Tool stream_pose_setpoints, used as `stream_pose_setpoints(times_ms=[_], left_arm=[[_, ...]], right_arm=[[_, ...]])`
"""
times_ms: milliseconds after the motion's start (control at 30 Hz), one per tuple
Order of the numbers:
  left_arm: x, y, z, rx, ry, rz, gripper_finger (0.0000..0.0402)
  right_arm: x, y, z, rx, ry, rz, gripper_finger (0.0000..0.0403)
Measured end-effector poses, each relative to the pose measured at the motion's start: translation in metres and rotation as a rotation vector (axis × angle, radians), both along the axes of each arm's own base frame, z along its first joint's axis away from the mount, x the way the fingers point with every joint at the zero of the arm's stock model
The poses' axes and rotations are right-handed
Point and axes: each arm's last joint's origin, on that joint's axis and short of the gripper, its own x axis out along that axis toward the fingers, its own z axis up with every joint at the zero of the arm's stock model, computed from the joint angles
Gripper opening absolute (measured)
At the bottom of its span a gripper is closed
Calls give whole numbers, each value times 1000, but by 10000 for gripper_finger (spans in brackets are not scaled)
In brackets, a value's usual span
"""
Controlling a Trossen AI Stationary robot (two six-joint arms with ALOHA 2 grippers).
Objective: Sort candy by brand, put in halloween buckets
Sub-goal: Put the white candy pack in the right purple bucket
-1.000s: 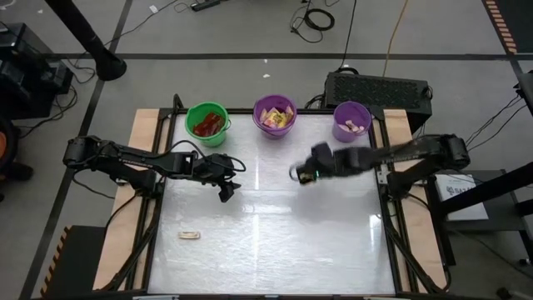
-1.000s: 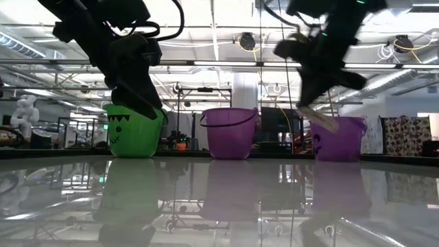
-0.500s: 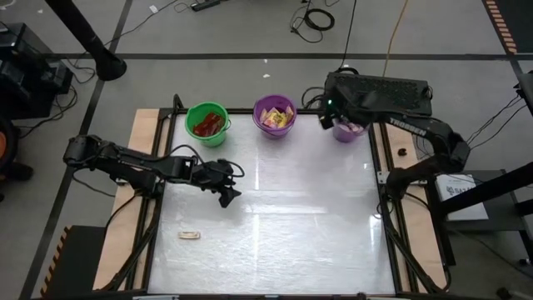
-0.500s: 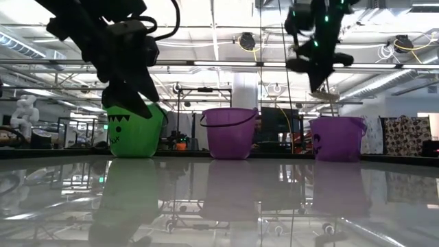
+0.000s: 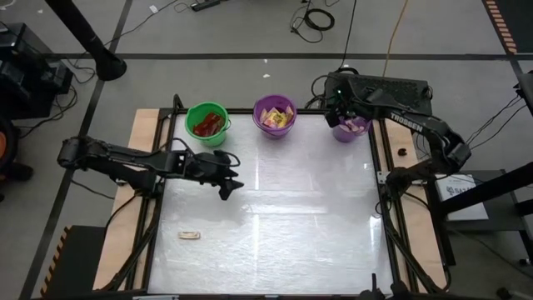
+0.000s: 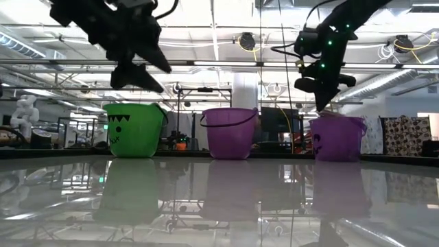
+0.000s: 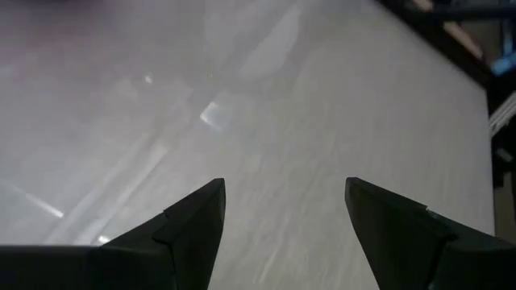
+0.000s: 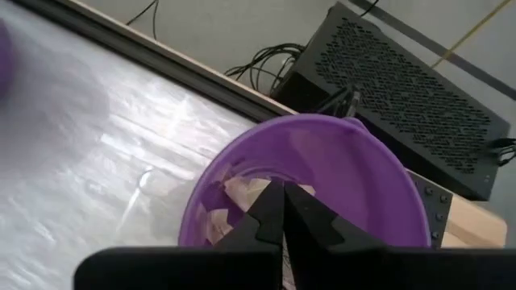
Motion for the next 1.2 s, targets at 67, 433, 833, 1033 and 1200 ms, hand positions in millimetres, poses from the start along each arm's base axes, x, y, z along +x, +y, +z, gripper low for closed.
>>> stream_pose_setpoints(times_ms=[67, 433, 833, 1033, 1200], left_arm=[[-3, 3, 6, 6, -27, 20, 262], [-33, 10, 22, 15, -8, 47, 262], [-66, 9, 1, 18, 364, 44, 262], [-76, 8, -14, 21, 472, 38, 262], [-80, -3, -17, 87, 485, -86, 262]], right_arm=[[-3, -1, 0, 18, 3, 11, 4], [-6, 3, -1, 63, 66, 59, 55], [49, 47, 34, 92, -233, 270, 69], [111, 111, 25, 27, -483, 574, 68], [165, 179, -3, 3, -671, 809, 68]])
